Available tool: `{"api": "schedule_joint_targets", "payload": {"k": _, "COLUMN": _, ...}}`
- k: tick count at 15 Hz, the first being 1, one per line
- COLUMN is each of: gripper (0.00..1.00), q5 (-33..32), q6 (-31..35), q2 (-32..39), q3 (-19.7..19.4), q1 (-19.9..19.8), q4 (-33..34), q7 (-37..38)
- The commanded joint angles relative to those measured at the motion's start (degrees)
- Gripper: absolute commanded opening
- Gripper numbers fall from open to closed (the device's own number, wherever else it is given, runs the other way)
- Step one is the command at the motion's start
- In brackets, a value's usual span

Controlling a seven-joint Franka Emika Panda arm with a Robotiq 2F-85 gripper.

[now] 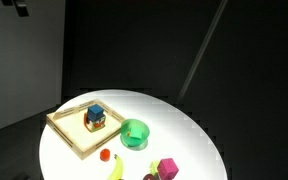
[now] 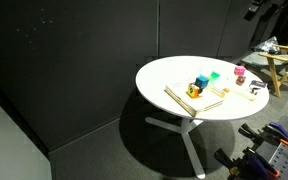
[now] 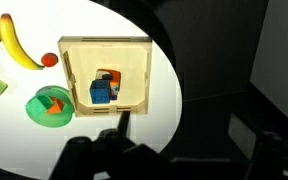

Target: Put the blue block on the table

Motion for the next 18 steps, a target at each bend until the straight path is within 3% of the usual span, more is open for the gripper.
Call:
{"api": "schedule_joint_targets", "payload": {"k": 1, "gripper": 1.0, "q5": -1.99, "q6": 1.21, "q2": 4.71, "q3": -1.62, "q1": -1.39, "q4": 2.11, "q7": 1.23}}
{"api": "schedule_joint_targets", "payload": {"k": 12, "gripper": 1.0, "q5": -5.15, "q6": 4.68, "q2": 19.33, "q3": -4.84, "q1": -4.63, "q4": 5.11, "q7": 1.65}}
{"api": "schedule_joint_targets", "payload": {"k": 18, "gripper": 1.0, "q5": -7.36, "q6": 10.27, "q2": 27.43, "q3": -5.89, "q1": -5.08, "q4": 4.57, "q7": 2.13}}
